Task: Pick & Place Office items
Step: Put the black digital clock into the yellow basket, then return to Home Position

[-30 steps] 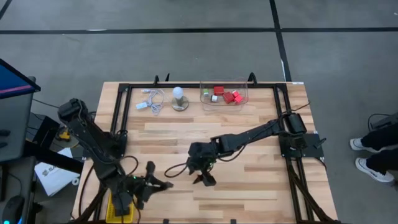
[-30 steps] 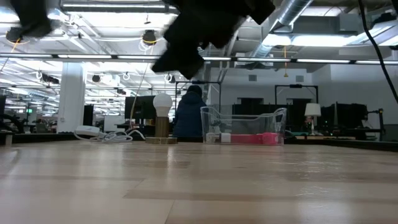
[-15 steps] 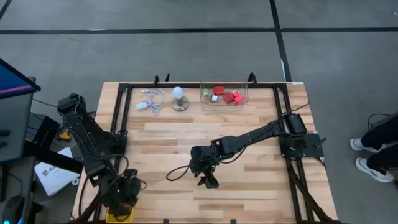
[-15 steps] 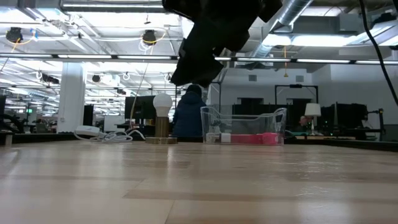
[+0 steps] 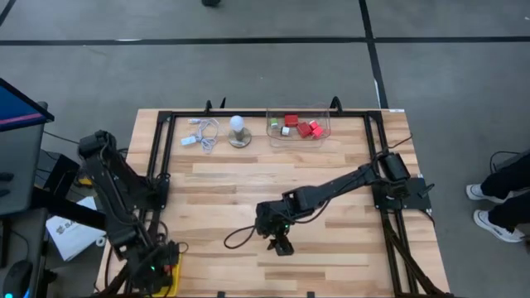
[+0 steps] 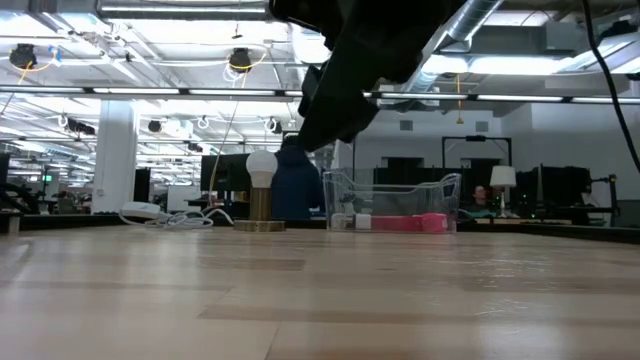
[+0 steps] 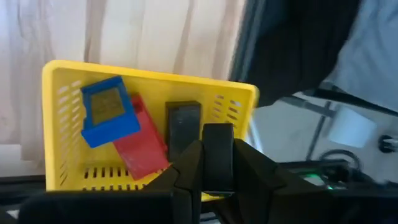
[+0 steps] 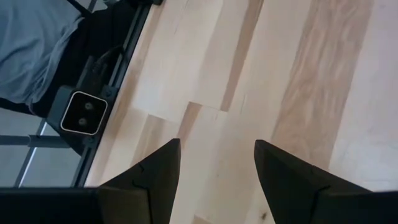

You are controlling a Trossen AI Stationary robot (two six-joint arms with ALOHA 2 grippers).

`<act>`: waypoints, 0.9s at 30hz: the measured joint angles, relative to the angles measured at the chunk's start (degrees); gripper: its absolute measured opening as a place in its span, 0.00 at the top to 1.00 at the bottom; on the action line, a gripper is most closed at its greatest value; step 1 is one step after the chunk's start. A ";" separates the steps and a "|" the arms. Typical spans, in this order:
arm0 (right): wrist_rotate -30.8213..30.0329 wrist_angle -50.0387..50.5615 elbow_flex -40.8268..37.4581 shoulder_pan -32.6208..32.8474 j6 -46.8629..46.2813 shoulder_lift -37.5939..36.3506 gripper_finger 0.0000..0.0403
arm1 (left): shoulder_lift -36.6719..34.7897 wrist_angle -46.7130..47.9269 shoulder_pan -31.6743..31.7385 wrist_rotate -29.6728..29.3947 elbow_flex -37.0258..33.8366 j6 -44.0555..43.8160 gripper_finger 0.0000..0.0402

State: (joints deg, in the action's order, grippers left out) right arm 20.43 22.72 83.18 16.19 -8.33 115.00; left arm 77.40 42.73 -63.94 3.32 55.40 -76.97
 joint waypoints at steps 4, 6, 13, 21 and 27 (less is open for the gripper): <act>-0.97 0.05 0.00 0.95 -1.20 0.00 0.51 | 4.63 -1.26 0.30 2.20 -0.02 -0.05 0.85; -1.12 0.11 0.00 1.39 -1.35 0.00 0.51 | 6.52 -1.98 0.81 3.21 -0.02 0.35 0.85; -2.50 0.20 0.00 1.85 -2.04 0.00 0.51 | 8.90 -3.03 2.94 4.63 -0.02 1.77 0.82; -2.52 0.46 0.00 1.81 -2.00 0.02 0.51 | 6.03 -3.25 4.02 1.73 -0.02 1.71 0.59; -3.15 0.62 0.00 1.79 -1.73 0.02 0.51 | 3.45 -3.59 4.02 -1.06 -0.02 5.03 0.45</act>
State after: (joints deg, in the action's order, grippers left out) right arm 17.28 23.34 83.18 17.98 -10.06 115.02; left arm 80.85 39.14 -59.92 2.26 55.37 -71.94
